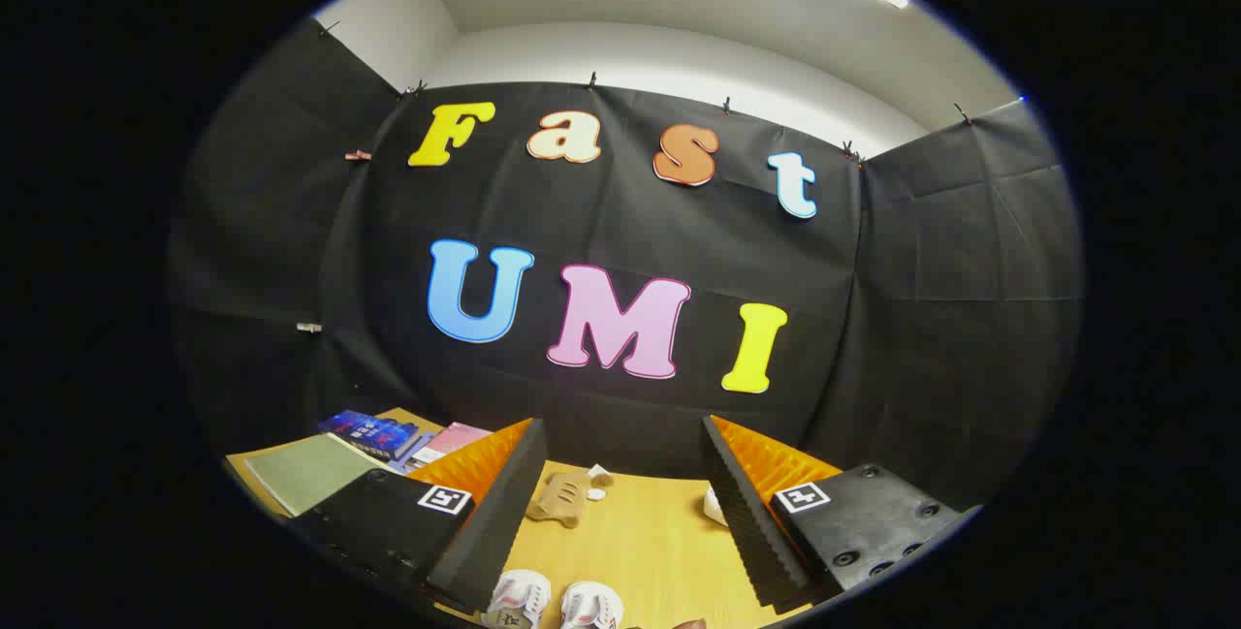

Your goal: Open the storage box then place both shoes into the box .Put the left shoe in first, then the right shoe, with the right side of both shoes facing outward in a uniform manner.

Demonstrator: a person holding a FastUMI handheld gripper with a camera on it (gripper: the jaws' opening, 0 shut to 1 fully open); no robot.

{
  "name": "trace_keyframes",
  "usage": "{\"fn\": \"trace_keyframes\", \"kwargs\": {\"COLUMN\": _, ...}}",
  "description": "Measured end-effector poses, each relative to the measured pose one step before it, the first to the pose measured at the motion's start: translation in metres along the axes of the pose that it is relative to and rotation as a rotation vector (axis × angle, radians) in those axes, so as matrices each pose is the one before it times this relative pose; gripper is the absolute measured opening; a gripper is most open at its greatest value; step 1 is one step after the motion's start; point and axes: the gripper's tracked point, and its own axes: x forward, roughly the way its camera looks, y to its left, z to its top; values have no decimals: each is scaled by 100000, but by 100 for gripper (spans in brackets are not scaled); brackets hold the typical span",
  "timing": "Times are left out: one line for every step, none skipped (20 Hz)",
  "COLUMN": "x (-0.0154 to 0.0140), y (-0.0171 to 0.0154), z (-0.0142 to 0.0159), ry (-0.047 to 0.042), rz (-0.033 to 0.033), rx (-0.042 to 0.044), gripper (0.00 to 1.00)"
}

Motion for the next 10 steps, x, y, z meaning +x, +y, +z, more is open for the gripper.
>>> {"fn": "trace_keyframes", "kwargs": {"x": 55, "y": -5, "z": -270, "ry": 1277, "rz": -797, "rx": -137, "gripper": 97}}
{"fn": "trace_keyframes", "kwargs": {"x": 92, "y": -120, "z": -350, "ry": 1153, "rz": -618, "rx": 608, "gripper": 97}}
{"fn": "trace_keyframes", "kwargs": {"x": 0, "y": 129, "z": -266, "ry": 1028, "rz": -292, "rx": 713, "gripper": 97}}
{"fn": "trace_keyframes", "kwargs": {"x": 126, "y": 108, "z": -230, "ry": 825, "rz": 39, "rx": 633, "gripper": 97}}
{"fn": "trace_keyframes", "kwargs": {"x": 77, "y": 41, "z": -296, "ry": 867, "rz": 6, "rx": 300, "gripper": 97}}
{"fn": "trace_keyframes", "kwargs": {"x": 126, "y": 1, "z": -93, "ry": 589, "rz": -155, "rx": 104, "gripper": 97}}
{"fn": "trace_keyframes", "kwargs": {"x": -55, "y": -22, "z": -256, "ry": 566, "rz": -161, "rx": 1, "gripper": 97}}
{"fn": "trace_keyframes", "kwargs": {"x": 53, "y": 5, "z": -120, "ry": 585, "rz": -145, "rx": -77, "gripper": 97}}
{"fn": "trace_keyframes", "kwargs": {"x": 83, "y": 16, "z": -163, "ry": 489, "rz": -74, "rx": 100, "gripper": 97}}
{"fn": "trace_keyframes", "kwargs": {"x": 12, "y": 91, "z": -114, "ry": 354, "rz": 174, "rx": 220, "gripper": 97}}
